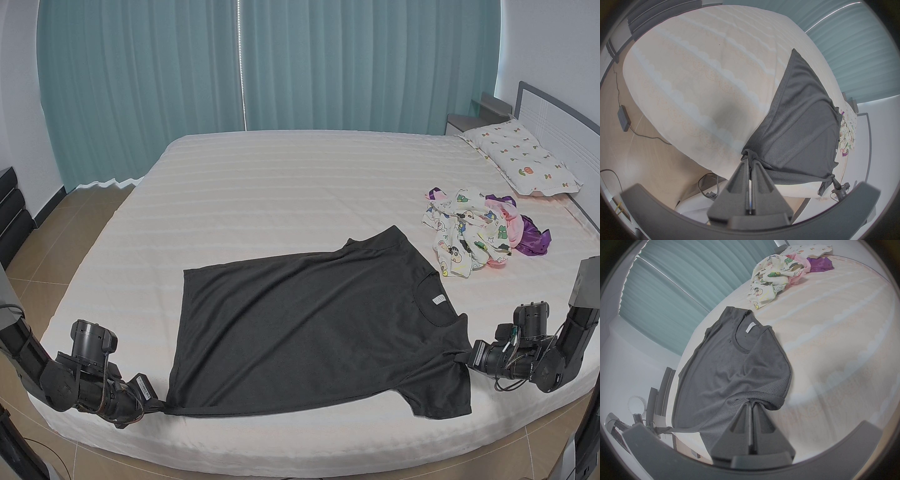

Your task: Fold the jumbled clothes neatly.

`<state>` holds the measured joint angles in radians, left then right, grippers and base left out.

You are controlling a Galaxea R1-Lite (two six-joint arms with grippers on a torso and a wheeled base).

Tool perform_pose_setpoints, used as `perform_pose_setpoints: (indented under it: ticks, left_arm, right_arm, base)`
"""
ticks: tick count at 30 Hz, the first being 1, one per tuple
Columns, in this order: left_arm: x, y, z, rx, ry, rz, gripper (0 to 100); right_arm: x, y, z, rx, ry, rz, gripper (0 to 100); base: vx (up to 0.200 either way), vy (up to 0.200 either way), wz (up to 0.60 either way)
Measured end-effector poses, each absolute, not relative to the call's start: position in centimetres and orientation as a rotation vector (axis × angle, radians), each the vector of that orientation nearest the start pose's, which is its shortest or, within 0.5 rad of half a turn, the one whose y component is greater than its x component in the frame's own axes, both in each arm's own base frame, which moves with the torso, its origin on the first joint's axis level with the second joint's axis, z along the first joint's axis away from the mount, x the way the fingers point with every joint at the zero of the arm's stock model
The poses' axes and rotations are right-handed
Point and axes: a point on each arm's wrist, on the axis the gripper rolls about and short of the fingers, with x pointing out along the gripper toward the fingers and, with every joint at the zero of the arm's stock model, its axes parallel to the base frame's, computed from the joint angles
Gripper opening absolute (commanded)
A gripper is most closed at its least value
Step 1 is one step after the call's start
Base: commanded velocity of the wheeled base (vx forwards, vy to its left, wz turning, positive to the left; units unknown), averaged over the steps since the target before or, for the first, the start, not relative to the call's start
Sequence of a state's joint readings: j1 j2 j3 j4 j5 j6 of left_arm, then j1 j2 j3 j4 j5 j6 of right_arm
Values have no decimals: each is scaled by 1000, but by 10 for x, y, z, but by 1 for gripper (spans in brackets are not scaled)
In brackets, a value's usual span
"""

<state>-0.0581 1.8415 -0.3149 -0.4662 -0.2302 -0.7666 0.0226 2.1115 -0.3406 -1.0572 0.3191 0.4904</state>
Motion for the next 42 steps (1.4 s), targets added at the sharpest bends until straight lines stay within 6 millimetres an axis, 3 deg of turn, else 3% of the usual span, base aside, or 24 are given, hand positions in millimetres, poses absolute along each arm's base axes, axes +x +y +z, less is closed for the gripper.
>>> perform_pose_setpoints:
  ticks: [1, 2, 11, 25, 37, 38, 42]
  left_arm:
    - [213, -18, 29, -780, 1112, 156, 0]
    - [213, -18, 29, -782, 1114, 152, 0]
    - [212, -18, 30, -791, 1117, 140, 0]
    - [213, -17, 29, -792, 1106, 136, 0]
    - [213, -17, 29, -793, 1106, 137, 0]
    - [213, -17, 29, -793, 1106, 138, 0]
    - [214, -17, 29, -793, 1106, 136, 0]
  right_arm:
    - [271, 14, 5, 568, 775, 152, 0]
    - [273, 16, 5, 562, 771, 160, 100]
    - [273, 17, 6, 551, 742, 164, 100]
    - [217, 8, 1, 605, 894, 174, 100]
    - [222, 17, -7, 605, 932, 212, 100]
    - [222, 18, -8, 603, 935, 216, 0]
    - [223, 21, -11, 592, 951, 220, 0]
  base:
    - [0, 0, 0]
    - [0, 0, 0]
    - [0, 0, 0]
    - [0, 0, 0]
    - [0, 0, 0]
    - [0, 0, 0]
    - [0, 0, 0]
